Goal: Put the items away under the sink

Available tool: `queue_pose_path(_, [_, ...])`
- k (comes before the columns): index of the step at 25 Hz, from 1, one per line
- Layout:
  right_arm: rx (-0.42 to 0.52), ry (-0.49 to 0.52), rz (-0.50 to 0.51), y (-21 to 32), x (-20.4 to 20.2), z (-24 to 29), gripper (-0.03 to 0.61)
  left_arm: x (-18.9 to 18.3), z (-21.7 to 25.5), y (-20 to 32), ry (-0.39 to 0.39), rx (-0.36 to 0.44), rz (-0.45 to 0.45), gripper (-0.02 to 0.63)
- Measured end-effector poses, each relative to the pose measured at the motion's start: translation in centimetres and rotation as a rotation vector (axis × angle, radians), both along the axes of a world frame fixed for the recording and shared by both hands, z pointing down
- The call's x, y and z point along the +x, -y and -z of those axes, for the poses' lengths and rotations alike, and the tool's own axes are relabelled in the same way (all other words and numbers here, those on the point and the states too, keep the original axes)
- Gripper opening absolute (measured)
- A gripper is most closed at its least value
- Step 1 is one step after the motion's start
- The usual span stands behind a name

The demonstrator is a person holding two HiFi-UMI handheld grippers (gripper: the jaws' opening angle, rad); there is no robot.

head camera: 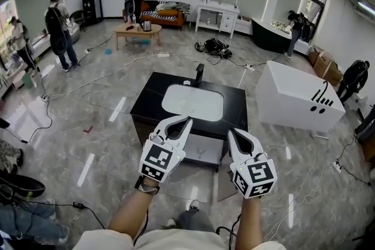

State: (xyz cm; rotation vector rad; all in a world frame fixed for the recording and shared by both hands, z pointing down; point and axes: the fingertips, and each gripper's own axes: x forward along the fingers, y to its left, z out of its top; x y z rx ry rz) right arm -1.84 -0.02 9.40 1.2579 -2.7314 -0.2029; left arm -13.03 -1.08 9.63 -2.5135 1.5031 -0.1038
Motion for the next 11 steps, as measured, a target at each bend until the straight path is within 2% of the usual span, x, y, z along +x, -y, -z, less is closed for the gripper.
queue_pose_path(11, [-0.01,-0.008,0.016,-0.47,-0.27,-0.64,0.005,-0.16,-0.55,-0.34,-0.006,-0.011,0.009,0.005])
